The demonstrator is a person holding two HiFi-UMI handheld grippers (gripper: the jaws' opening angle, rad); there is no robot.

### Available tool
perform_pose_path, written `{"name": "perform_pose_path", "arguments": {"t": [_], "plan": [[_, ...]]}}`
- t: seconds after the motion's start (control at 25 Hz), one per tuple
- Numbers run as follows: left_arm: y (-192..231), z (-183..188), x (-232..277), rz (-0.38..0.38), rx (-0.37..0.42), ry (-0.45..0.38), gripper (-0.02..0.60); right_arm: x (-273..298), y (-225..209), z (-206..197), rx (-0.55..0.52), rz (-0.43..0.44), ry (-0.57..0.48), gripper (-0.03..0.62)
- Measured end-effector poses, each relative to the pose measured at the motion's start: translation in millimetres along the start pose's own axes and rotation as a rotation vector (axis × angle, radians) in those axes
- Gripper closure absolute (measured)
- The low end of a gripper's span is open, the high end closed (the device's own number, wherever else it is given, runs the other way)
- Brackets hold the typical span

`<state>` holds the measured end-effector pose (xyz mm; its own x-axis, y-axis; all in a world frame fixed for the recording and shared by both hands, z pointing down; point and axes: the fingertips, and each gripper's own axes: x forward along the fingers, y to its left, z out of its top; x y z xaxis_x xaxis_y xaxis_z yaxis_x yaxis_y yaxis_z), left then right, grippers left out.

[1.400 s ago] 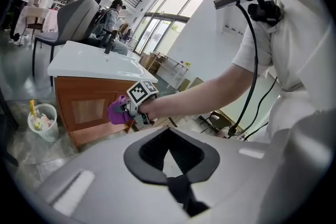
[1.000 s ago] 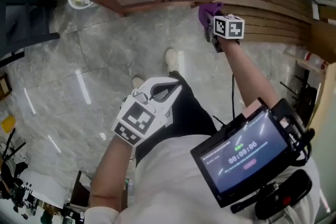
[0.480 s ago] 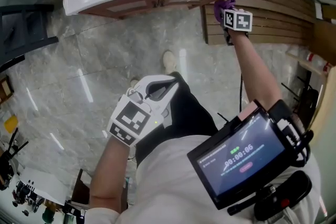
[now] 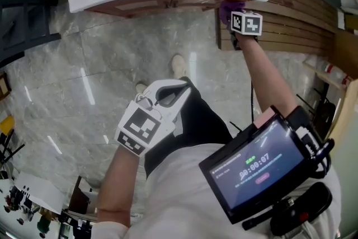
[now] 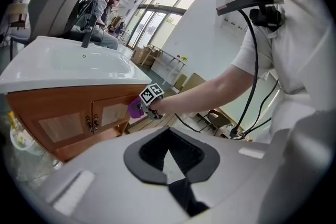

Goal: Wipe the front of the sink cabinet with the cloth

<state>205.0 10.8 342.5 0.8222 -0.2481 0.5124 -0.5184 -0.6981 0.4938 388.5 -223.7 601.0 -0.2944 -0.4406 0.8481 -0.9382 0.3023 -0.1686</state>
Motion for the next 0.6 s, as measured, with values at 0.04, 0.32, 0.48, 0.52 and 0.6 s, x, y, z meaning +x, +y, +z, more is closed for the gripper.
{"name": "perform_pose_path", "arguments": {"t": [0.04, 0.32, 0.48, 0.52, 0.6], "plan": [[-0.1, -0.2, -0.7, 0.001, -0.002, -0.002, 0.577, 1.0, 6.5, 2.1, -0.006, 0.012, -0.003, 0.522], [4.9, -10.4, -19.3, 0.026, -0.016, -0.007, 0.577, 11.9, 52.3, 14.4, -0.04, 0.062, -0.008, 0.522], [10.3, -25.3, -41.5, 0.047, -0.026, -0.012, 0.577, 19.6, 86.2, 12.3, -0.064, 0.085, 0.001, 0.522], [12.1, -29.4, -47.6, 0.053, -0.029, -0.015, 0.577, 21.6, 96.1, 11.7, -0.071, 0.091, 0.003, 0.522], [14.8, -33.7, -54.8, 0.063, -0.033, -0.02, 0.577, 25.1, 110.2, 13.4, -0.087, 0.103, 0.004, 0.522]]}}
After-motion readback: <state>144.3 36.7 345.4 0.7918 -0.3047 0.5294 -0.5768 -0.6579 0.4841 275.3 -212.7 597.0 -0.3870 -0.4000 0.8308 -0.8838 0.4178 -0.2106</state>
